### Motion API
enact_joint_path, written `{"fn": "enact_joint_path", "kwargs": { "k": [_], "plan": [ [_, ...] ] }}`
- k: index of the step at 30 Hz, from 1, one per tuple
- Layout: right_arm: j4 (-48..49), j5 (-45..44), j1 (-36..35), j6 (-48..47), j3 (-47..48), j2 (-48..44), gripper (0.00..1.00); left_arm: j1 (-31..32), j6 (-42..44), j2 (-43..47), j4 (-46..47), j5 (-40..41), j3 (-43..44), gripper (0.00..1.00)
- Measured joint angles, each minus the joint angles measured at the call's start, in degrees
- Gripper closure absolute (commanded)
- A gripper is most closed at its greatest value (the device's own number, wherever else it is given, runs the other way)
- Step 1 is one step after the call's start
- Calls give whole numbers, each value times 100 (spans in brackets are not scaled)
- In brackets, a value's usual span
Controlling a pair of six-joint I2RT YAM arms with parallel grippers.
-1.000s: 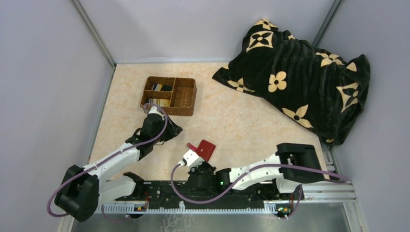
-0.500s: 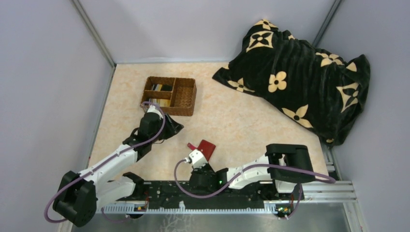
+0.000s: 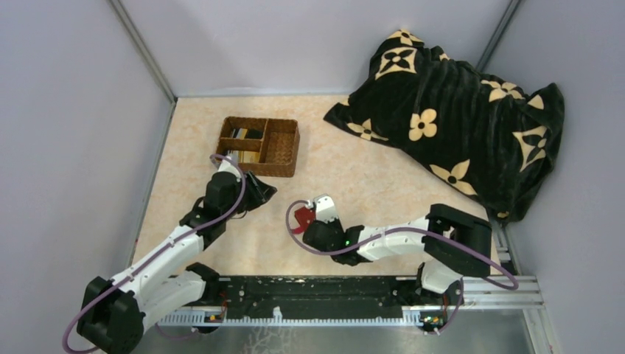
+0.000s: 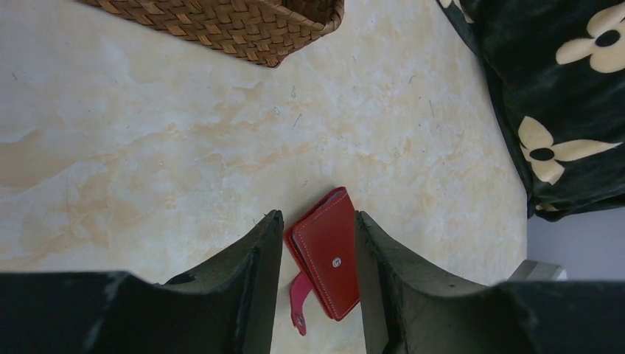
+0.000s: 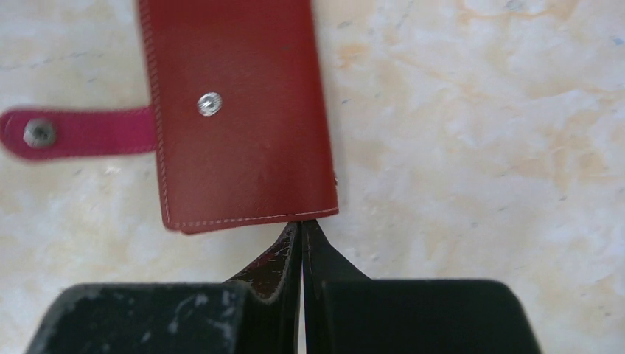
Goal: Take the credit cards out of the card holder
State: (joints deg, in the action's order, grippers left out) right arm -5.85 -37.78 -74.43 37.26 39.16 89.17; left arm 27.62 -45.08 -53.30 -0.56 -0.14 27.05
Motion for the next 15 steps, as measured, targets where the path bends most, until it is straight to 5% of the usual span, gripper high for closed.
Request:
{"fn": "enact_joint_path", "kwargs": {
  "k": [9, 15],
  "plan": [
    [-149, 127, 531, -713, 70, -415, 100, -13, -13, 7, 118, -566, 7, 54],
    [-133, 485, 516, -1150, 188, -855, 57, -13, -59, 407, 243, -881, -210, 54]
  ]
}}
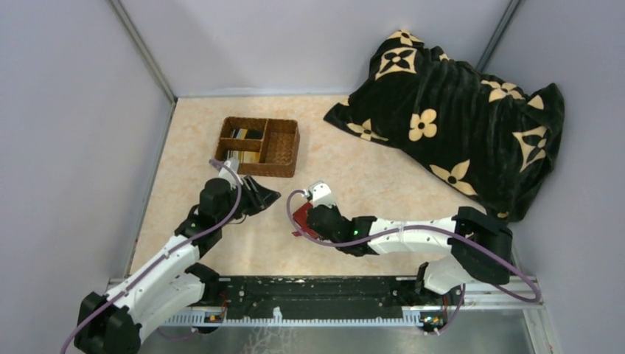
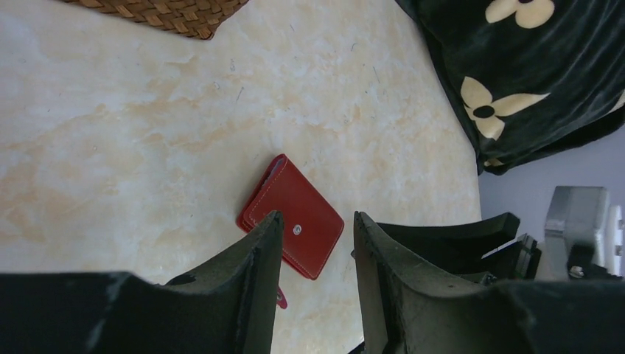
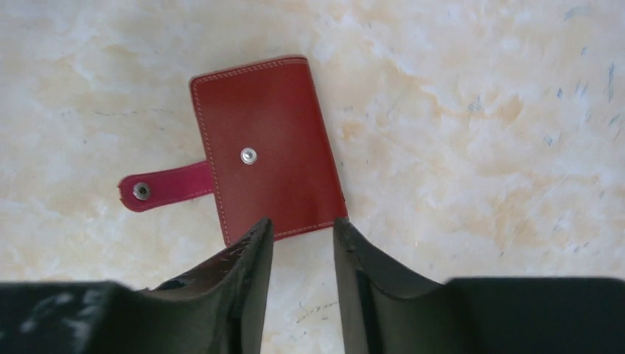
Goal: Take the credit cards out of the card holder
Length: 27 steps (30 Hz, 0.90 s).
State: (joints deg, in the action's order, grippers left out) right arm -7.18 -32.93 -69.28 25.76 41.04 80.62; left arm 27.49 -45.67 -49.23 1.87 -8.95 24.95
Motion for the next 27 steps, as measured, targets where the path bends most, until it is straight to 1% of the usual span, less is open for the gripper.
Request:
{"fn": "enact_joint_path", "kwargs": {
  "k": [1, 4, 6, 11, 15, 18, 22, 27],
  "plan": [
    [-35, 7, -20, -83, 103, 11, 54, 0, -17, 155, -15, 42, -79, 54],
    [-229, -68, -168, -378, 595, 210, 53, 0, -59, 579, -160, 205, -229, 54],
    [-382, -173, -334, -529, 1132, 627, 53, 0, -76, 780, -299, 343, -240, 54],
    [-654, -328, -538, -765, 1930, 1644, 54, 0, -59, 968, -575, 551, -240, 54],
    [-916, -365, -562, -879, 2109, 2216, 54, -2, 20, 1032, -793, 691, -240, 54],
    [-1137, -479, -551, -868, 2251, 2461, 54, -15, 79, 1036, -994, 767, -240, 54],
    [-1386, -675, -549, -870, 2483, 2632, 54, -26, 136, 1043, -1093, 835, -240, 54],
    [-1545, -920, -553, -863, 2551, 2723, 54, -26, 168, 1038, -1139, 855, -243, 54]
  ]
}}
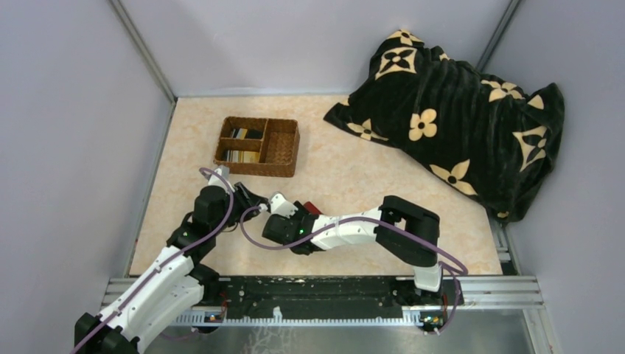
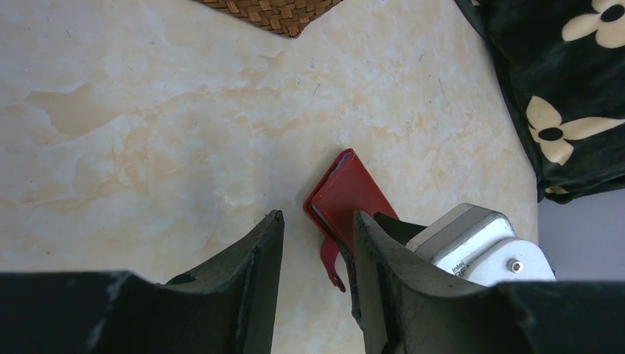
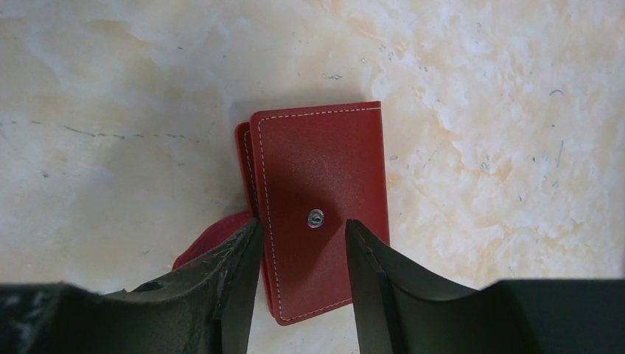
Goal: Take the credit cards out of the card holder
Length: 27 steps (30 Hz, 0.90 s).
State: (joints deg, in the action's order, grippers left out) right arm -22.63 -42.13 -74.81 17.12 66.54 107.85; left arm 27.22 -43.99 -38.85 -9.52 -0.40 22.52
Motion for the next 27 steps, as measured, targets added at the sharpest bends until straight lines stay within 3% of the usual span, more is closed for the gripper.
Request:
{"fn": "enact_joint_path", "kwargs": {
  "k": [6, 20, 27],
  "plan": [
    [-190, -258, -7, 2, 31, 50, 57, 0, 13, -42, 4, -2, -9, 54],
    [-350, -455, -9, 68, 76, 66, 98, -2, 11, -31, 37, -4, -24, 54],
    [-468, -605, 22, 85, 111, 66, 100, -2, 11, 11, 50, -20, -55, 54]
  ]
}}
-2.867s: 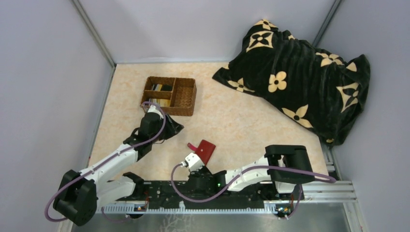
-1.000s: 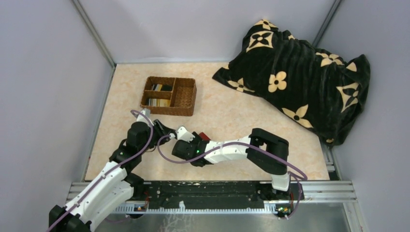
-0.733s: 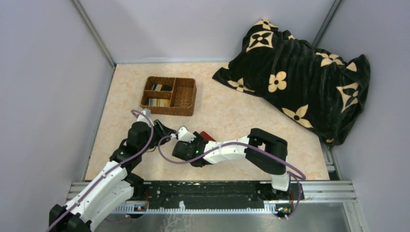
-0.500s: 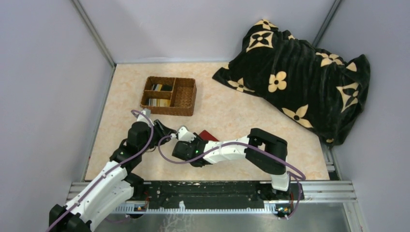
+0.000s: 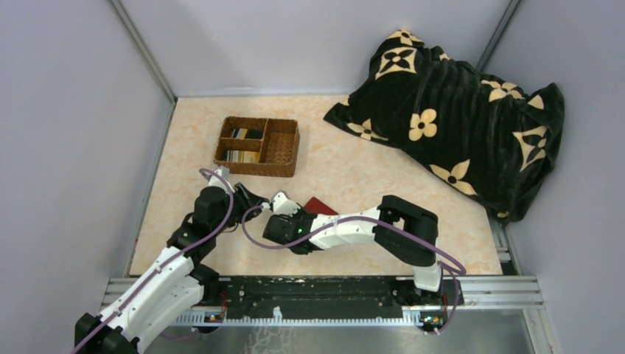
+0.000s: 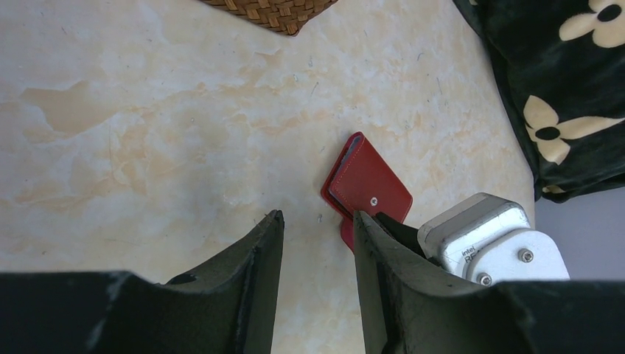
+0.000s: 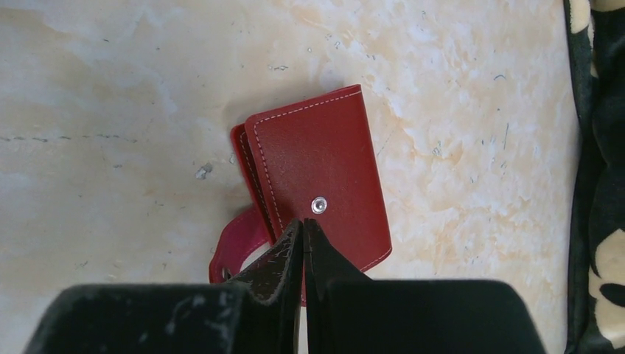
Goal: Take the credit cards out of the card holder
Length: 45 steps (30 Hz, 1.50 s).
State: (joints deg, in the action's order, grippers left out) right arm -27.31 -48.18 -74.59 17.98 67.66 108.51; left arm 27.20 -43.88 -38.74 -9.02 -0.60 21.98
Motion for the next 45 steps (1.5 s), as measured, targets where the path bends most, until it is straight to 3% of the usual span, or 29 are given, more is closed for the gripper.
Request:
{"fn": "enact_joint_path", "kwargs": {
  "k": [2, 3, 7, 14, 22, 25, 32, 45],
  "plan": [
    [-20, -31, 17, -2, 0, 0, 98, 0, 0, 20, 0, -2, -7, 54],
    [-22, -42, 28, -13, 0, 0, 91, 0, 0, 28, 2, -2, -11, 54],
    [-17, -31, 68, -107, 0, 0, 52, 0, -2, 57, 7, -13, -37, 54],
    [52, 85, 90, -256, -2, 0, 47, 0, -2, 57, 4, -35, -59, 54],
    [199, 256, 105, -393, -63, 0, 29, -11, -2, 61, 4, -42, -92, 54],
    [297, 304, 162, -446, -129, 0, 29, -11, -2, 63, 2, -48, -118, 54],
    [382, 363, 393, -450, -175, 0, 45, -11, -4, 136, 22, -72, -122, 54],
    [380, 476, 466, -380, -280, -85, 44, -33, -4, 136, 46, -94, -127, 55]
  ]
}}
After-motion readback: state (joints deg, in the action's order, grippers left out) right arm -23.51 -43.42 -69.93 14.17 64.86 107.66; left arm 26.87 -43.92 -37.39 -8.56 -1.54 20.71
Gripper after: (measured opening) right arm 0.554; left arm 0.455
